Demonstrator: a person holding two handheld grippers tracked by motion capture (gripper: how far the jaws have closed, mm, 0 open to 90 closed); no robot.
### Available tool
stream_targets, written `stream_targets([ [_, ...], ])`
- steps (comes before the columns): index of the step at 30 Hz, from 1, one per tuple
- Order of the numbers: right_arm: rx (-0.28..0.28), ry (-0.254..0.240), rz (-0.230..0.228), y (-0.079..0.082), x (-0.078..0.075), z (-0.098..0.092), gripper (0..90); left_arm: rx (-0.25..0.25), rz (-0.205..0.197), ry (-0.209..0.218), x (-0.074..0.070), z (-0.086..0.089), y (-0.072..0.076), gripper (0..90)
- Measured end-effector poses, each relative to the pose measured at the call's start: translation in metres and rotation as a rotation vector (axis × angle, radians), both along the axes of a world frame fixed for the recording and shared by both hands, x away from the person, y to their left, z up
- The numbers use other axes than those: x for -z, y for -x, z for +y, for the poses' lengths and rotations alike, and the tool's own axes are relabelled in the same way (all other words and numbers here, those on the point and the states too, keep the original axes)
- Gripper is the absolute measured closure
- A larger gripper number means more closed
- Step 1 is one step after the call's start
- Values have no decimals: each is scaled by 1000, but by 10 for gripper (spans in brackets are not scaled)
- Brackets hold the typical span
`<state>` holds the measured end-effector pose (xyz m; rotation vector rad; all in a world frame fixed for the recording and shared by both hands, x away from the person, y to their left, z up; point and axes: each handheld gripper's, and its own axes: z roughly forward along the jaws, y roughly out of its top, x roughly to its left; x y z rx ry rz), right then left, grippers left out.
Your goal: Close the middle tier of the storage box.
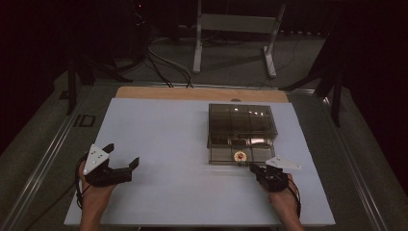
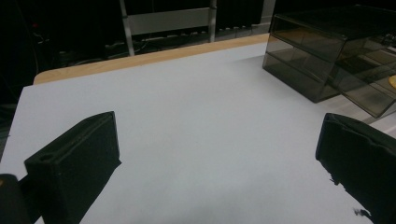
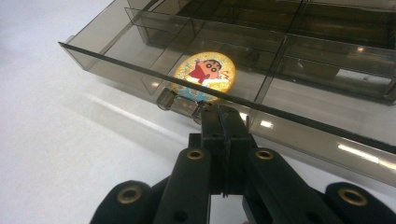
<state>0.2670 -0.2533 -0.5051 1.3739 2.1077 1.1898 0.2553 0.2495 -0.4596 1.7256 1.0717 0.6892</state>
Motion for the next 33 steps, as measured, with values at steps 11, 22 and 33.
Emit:
stream_targets([
  [11, 17, -13, 3, -4, 0, 2, 898, 5, 0, 0, 0, -2, 0, 9],
  [22, 36, -15, -4, -7, 0, 6, 898, 5, 1, 1, 1, -2, 0, 9],
  [33, 50, -9, -1, -11, 1, 8, 898, 1, -4, 13, 0, 0, 0, 9],
])
